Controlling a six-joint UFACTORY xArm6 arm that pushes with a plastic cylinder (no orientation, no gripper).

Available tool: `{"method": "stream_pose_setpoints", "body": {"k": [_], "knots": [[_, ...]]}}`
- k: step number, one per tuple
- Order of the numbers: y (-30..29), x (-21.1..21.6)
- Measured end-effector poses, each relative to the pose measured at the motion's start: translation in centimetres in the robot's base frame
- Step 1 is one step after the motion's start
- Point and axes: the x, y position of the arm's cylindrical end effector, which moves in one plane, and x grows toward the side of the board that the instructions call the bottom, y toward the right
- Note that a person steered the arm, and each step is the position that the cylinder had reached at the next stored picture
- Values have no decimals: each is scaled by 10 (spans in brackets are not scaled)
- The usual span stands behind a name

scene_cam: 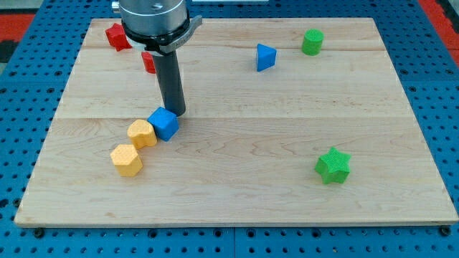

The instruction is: Push the cube to the top right of the yellow heart

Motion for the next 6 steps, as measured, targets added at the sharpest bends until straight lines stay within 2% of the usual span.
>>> {"method": "stream_pose_setpoints", "body": {"k": [3,4,5,6], "knots": [[24,-31],[30,5],[-11,22],[-16,23]]}}
